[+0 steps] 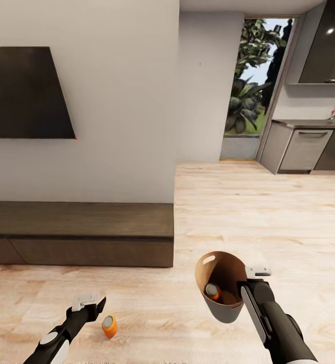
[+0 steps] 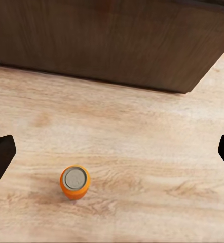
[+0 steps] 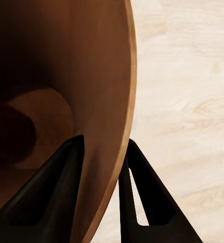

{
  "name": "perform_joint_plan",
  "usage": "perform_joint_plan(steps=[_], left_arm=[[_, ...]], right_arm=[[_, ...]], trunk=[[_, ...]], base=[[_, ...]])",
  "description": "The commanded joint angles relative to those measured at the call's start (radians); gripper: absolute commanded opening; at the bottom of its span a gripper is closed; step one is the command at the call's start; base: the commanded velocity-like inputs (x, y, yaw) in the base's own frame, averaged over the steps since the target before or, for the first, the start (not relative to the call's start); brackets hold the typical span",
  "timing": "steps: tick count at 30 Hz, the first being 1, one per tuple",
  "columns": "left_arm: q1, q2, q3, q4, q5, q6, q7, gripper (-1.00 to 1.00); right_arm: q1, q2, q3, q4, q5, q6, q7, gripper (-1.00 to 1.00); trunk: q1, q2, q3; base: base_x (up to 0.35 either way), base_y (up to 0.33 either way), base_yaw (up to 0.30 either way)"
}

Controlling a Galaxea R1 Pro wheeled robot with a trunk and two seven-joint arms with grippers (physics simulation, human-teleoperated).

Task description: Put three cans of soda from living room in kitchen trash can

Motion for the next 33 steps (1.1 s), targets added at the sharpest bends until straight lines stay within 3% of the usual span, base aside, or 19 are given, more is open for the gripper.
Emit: perform_joint_plan(steps=[1,4,11,33], left_arm=[[0.0,0.0,0.0,0.0,0.0,0.0,0.0,1.0],[0.0,0.0,0.0,0.0,0.0,0.0,0.0,1.0],[0.0,0.0,0.0,0.001,0.0,0.0,0.0,1.0],[0.0,0.0,0.0,0.001,0.0,0.0,0.0,1.0]], right_arm=[[-0.001,0.0,0.0,-0.001,0.006,-0.001,0.002,-1.0],[-0.001,0.0,0.0,-0.001,0.006,-0.001,0.002,-1.0],[-0.001,0.0,0.0,-0.001,0.006,-0.001,0.002,-1.0],[0.0,0.0,0.0,-0.001,0.006,-0.001,0.003,-1.0]], trunk=[[0.004,-0.007,-0.005],[0.015,-0.028,-0.019],[0.015,-0.028,-0.03],[0.1,-0.182,-0.134]], base=[[0.0,0.0,0.0],[0.0,0.0,0.0],[0.0,0.0,0.0],[0.0,0.0,0.0]])
